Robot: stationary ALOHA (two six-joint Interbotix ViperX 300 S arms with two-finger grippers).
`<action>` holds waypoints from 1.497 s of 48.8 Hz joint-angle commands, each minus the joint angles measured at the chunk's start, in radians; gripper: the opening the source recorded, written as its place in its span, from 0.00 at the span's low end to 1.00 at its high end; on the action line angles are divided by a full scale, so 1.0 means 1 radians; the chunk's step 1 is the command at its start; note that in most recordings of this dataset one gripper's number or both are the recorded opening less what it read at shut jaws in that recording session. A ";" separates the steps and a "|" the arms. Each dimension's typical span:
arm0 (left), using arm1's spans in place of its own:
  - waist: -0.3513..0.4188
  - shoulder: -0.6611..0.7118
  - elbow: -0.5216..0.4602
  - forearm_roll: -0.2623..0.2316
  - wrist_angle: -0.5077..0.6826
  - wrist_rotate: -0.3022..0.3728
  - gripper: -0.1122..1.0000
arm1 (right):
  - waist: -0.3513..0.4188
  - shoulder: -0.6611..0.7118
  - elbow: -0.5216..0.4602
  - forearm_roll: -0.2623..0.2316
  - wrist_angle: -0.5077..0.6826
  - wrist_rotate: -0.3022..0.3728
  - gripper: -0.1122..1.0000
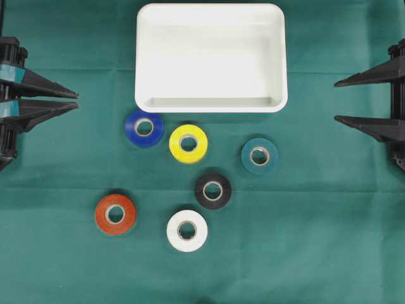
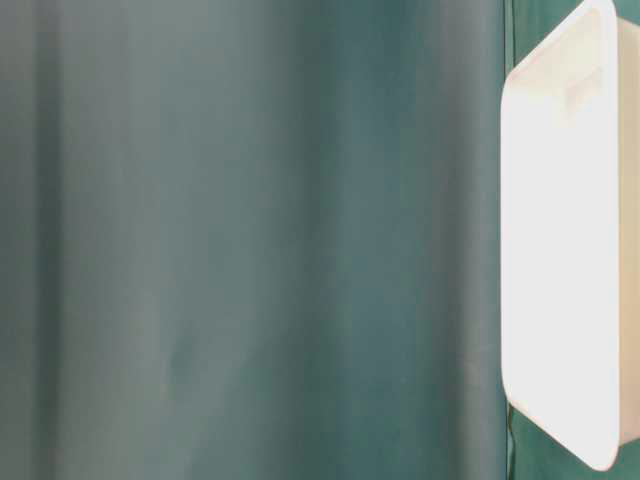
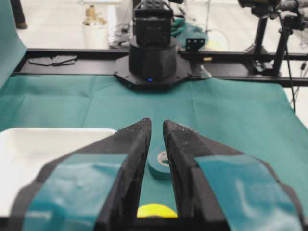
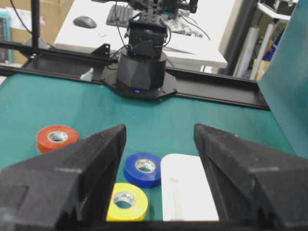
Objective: Put the tape into the white case with the left arm.
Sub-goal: 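Open the left gripper and move it forward from rest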
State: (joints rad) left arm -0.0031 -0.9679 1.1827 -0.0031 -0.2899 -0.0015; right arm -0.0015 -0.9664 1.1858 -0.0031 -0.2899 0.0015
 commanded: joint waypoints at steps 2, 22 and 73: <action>-0.005 0.011 -0.015 -0.020 -0.015 0.002 0.32 | -0.006 0.008 -0.005 -0.003 -0.008 -0.003 0.32; -0.032 0.037 -0.021 -0.021 -0.015 0.000 0.11 | -0.011 -0.011 0.015 -0.011 0.003 0.000 0.02; 0.014 0.215 -0.091 -0.026 0.186 0.008 1.00 | -0.043 -0.075 0.166 -0.012 0.173 0.000 0.02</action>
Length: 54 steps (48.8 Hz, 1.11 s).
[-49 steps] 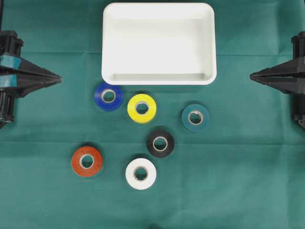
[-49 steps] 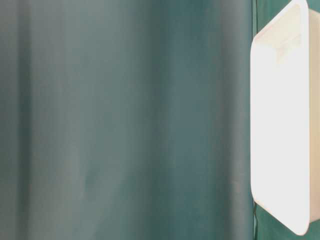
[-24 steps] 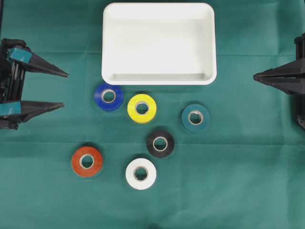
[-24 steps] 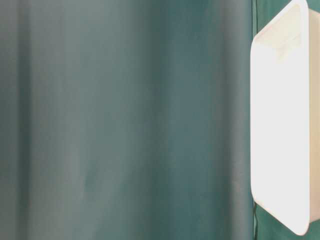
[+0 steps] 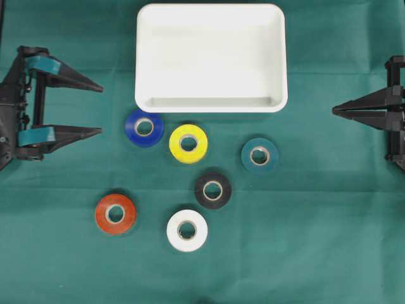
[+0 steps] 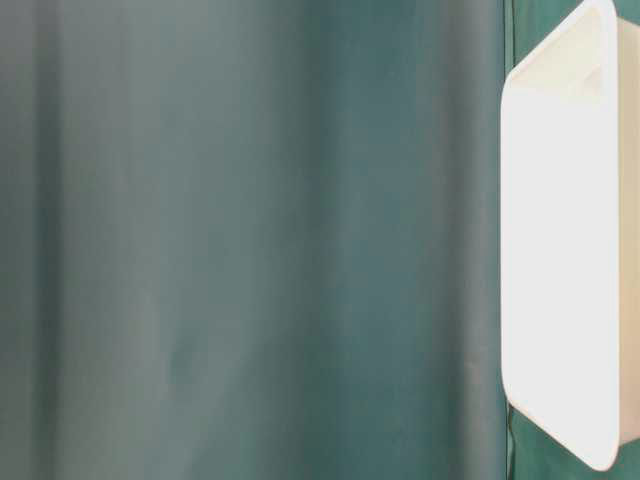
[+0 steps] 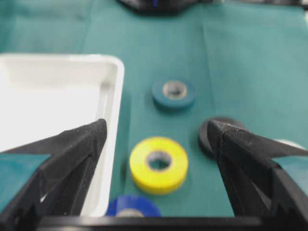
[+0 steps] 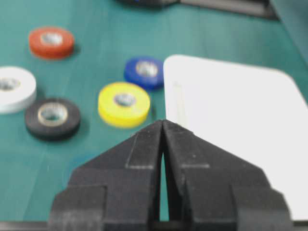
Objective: Put the tape into the white case with the left arm.
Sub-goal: 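Open the left gripper and move it forward from rest, then move the left gripper down toward the white tape roll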
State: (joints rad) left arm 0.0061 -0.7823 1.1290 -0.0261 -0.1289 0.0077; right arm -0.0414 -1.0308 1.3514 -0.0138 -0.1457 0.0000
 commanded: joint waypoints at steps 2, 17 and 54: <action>0.005 0.044 -0.044 -0.003 0.037 -0.002 1.00 | -0.002 -0.021 0.008 -0.003 0.051 0.002 0.02; 0.003 0.130 -0.057 -0.002 0.089 0.000 1.00 | -0.002 -0.103 0.084 -0.067 0.176 0.002 0.02; -0.006 0.238 -0.084 -0.002 0.129 0.003 1.00 | -0.002 -0.123 0.112 -0.069 0.175 0.003 0.02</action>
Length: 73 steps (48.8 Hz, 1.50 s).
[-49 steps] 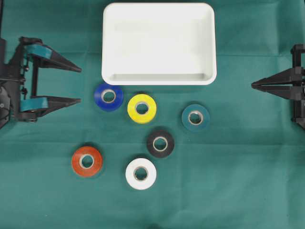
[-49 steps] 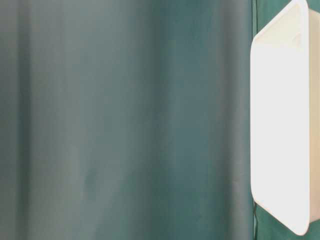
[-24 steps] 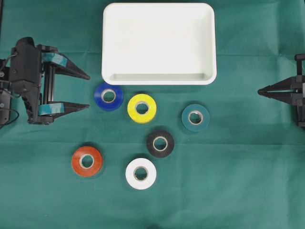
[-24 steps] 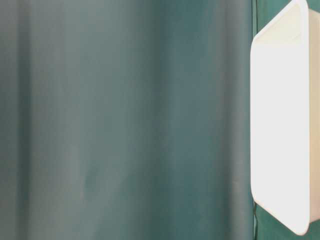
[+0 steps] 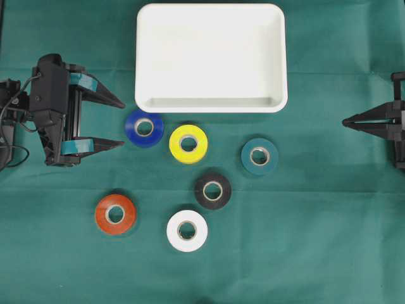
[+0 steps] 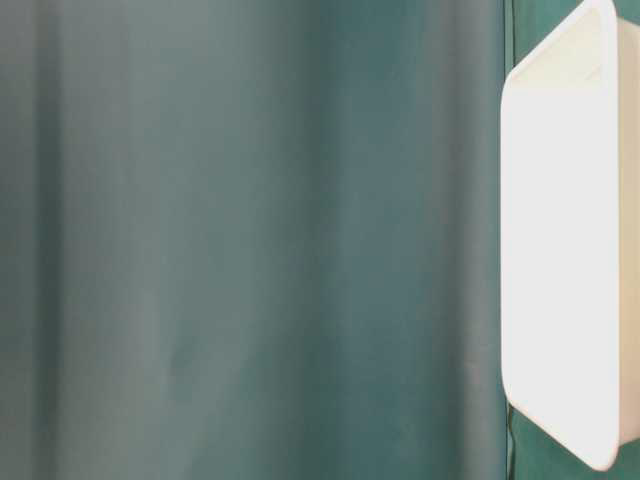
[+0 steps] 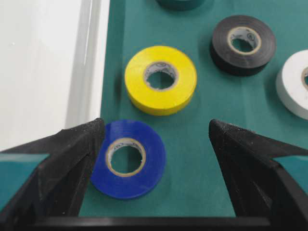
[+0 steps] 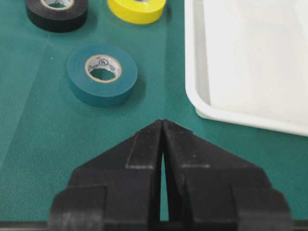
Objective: Put the tape into the white case with the left arm.
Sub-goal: 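Move the left gripper down toward the white tape roll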
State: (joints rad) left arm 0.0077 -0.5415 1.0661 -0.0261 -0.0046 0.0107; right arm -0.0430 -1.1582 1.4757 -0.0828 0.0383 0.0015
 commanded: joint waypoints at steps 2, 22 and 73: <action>-0.014 -0.003 -0.021 -0.002 0.014 -0.002 1.00 | -0.002 0.005 -0.012 0.000 -0.009 0.002 0.02; -0.178 0.000 -0.020 -0.002 0.083 -0.002 1.00 | 0.000 0.005 -0.012 -0.002 -0.009 0.002 0.02; -0.331 0.233 -0.161 0.002 0.081 0.008 1.00 | -0.002 0.005 -0.012 -0.002 -0.011 0.002 0.02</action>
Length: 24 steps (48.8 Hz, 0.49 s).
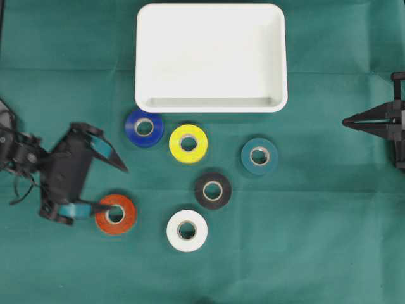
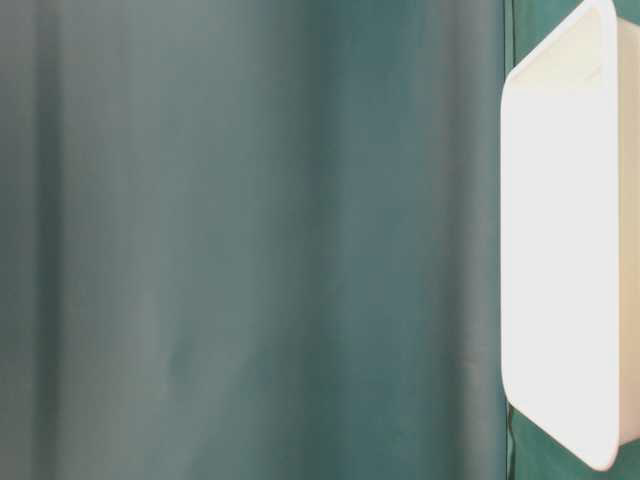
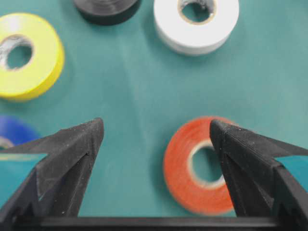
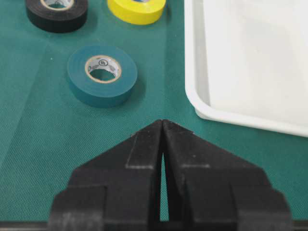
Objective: Put the tape into the white case with the left arm.
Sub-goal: 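Move the left gripper down toward the white tape roll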
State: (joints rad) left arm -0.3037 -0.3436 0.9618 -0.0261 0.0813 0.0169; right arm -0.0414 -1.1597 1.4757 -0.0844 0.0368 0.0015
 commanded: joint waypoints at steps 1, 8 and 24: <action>-0.025 0.048 -0.069 0.002 -0.005 0.005 1.00 | -0.003 0.006 -0.012 0.000 -0.009 0.002 0.02; -0.061 0.135 -0.149 0.002 -0.003 0.009 1.00 | -0.003 0.006 -0.011 0.000 -0.011 0.002 0.02; -0.097 0.290 -0.293 0.002 0.017 0.008 1.00 | -0.003 0.006 -0.011 0.000 -0.012 0.002 0.02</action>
State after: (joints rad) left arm -0.3958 -0.0675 0.7148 -0.0261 0.0936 0.0276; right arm -0.0430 -1.1582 1.4757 -0.0844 0.0353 0.0000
